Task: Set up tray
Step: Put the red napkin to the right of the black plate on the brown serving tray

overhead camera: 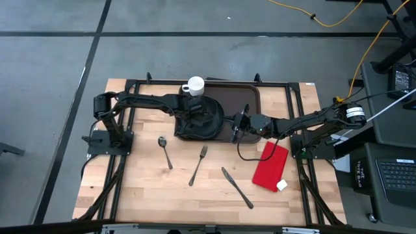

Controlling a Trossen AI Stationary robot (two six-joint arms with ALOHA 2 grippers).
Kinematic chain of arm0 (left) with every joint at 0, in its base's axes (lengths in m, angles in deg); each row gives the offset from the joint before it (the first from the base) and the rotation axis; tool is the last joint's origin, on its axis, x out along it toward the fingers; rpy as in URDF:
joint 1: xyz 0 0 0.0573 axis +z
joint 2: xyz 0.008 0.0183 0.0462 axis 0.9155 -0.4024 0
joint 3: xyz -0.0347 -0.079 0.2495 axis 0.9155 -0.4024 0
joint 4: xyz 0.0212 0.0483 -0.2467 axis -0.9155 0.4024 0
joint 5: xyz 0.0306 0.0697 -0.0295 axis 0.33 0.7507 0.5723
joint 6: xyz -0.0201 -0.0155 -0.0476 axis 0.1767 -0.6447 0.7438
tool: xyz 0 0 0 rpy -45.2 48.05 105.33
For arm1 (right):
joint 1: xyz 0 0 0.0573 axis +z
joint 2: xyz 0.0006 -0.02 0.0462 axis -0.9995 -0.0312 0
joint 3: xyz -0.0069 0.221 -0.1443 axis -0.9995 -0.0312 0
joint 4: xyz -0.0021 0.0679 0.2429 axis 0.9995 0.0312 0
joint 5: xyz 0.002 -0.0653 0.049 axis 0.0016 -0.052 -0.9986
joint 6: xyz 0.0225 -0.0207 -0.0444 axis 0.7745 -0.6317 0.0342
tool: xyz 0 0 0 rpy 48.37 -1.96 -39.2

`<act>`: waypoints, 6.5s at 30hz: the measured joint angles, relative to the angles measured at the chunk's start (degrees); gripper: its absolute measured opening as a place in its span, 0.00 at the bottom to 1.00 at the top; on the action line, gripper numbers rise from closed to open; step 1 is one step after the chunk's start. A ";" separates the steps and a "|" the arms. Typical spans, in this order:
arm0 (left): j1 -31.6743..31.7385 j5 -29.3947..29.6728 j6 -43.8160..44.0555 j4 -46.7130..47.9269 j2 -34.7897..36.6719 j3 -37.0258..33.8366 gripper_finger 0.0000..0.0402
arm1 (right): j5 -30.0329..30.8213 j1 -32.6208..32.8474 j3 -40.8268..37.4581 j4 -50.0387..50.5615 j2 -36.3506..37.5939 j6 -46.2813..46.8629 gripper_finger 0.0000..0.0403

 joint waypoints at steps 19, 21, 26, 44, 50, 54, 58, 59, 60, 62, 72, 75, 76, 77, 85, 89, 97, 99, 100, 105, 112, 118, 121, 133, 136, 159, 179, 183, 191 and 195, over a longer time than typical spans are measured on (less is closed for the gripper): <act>-5.00 0.26 8.07 1.39 18.39 0.02 0.31 | 0.00 0.00 0.00 0.12 0.00 0.00 0.09; -4.96 -2.03 12.74 1.11 20.32 -0.26 0.30 | -0.02 0.02 0.00 0.09 0.00 0.00 0.09; -7.02 -3.12 19.07 -4.33 25.75 -8.37 0.22 | -0.08 0.05 0.00 0.20 0.00 0.10 0.09; -18.82 2.26 29.56 -40.20 49.40 -43.41 0.01 | -3.19 0.28 0.02 -2.39 0.00 0.20 0.09; -18.84 -1.06 29.88 -40.05 54.93 -45.72 0.00 | -9.87 0.66 0.02 -2.32 0.00 2.08 0.05; -19.03 -5.86 30.03 -40.15 59.50 -46.75 0.01 | -10.08 2.47 0.62 -1.08 0.00 4.61 0.02; -18.95 -5.49 31.45 -39.99 63.56 -48.95 0.00 | -7.61 5.61 3.88 6.83 0.00 3.69 0.04; -18.95 -5.38 32.08 -39.88 64.53 -49.59 0.00 | -5.57 6.63 5.46 10.83 0.00 3.52 0.04; -18.95 -5.37 32.83 -39.84 65.20 -50.00 0.00 | -3.29 7.61 7.30 15.32 0.00 3.73 0.03; -18.95 -5.35 34.08 -39.87 66.22 -50.54 0.01 | 0.24 9.63 11.28 25.52 0.00 6.55 0.02; -18.95 -4.91 32.17 -40.13 66.98 -50.66 0.01 | 3.57 20.93 30.97 66.02 -3.20 28.86 0.01; -18.95 -3.23 32.74 -40.14 66.96 -50.66 0.01 | 3.46 24.49 36.42 74.45 -6.60 35.37 0.01; -18.95 -2.82 32.88 -40.13 66.95 -50.66 0.01 | 3.47 25.72 38.26 77.56 -8.02 37.50 0.01; -18.95 -2.42 32.88 -40.13 66.94 -50.66 0.01 | 3.43 26.90 40.01 81.05 -9.46 39.96 0.01; -18.95 -0.76 32.94 -40.14 66.94 -50.66 0.01 | -0.80 36.70 51.65 103.52 -18.73 63.45 0.01; -18.95 -0.76 32.97 -40.17 66.94 -50.66 0.01 | -4.37 42.14 52.74 108.32 -20.85 70.74 0.01; -18.95 -0.79 33.18 -40.18 66.94 -50.66 0.00 | -6.34 52.87 52.43 111.46 -21.46 79.63 0.01; -18.95 -0.79 33.99 -40.17 66.94 -50.66 0.00 | -7.74 54.83 52.43 112.34 -21.46 81.49 0.01; -18.95 -0.79 34.12 -40.18 66.94 -50.66 0.01 | -8.23 55.66 52.43 112.33 -21.46 81.57 0.01; -18.95 -0.79 34.10 -40.17 66.94 -50.66 0.01 | -9.04 58.27 52.41 112.26 -21.46 81.22 0.02; -18.95 -0.79 34.10 -40.17 66.94 -50.66 0.00 | -10.33 59.78 52.37 113.33 -21.46 80.80 0.07; -18.95 -0.77 34.10 -40.18 66.94 -50.66 0.01 | -10.31 61.86 52.37 113.72 -21.46 79.62 0.22; -18.95 -0.77 34.21 -40.19 66.94 -50.66 0.01 | -10.20 63.00 52.37 113.72 -21.46 79.56 0.30; -18.95 1.14 34.98 -40.17 66.94 -50.66 0.01 | -10.03 65.33 52.33 113.25 -25.80 73.47 0.56; -18.95 1.14 34.98 -40.19 66.94 -50.66 0.01 | -8.68 65.33 52.33 113.34 -28.16 73.07 0.56; -18.95 2.42 37.02 -40.19 66.94 -50.66 0.01 | -5.01 65.31 52.28 114.21 -43.48 79.56 0.57; -18.95 2.41 36.94 -40.18 66.92 -50.66 0.01 | -5.94 65.47 52.50 116.07 -49.34 77.05 0.57; -18.95 2.41 36.92 -40.17 66.94 -50.66 0.01 | -6.67 65.51 52.37 116.80 -49.51 77.02 0.57; -18.95 2.41 36.92 -40.17 66.94 -50.66 0.01 | -7.35 65.02 52.35 116.66 -49.51 76.78 0.57; -18.95 2.41 36.91 -40.17 66.94 -50.66 0.01 | -7.21 64.41 51.86 115.74 -49.38 76.76 0.57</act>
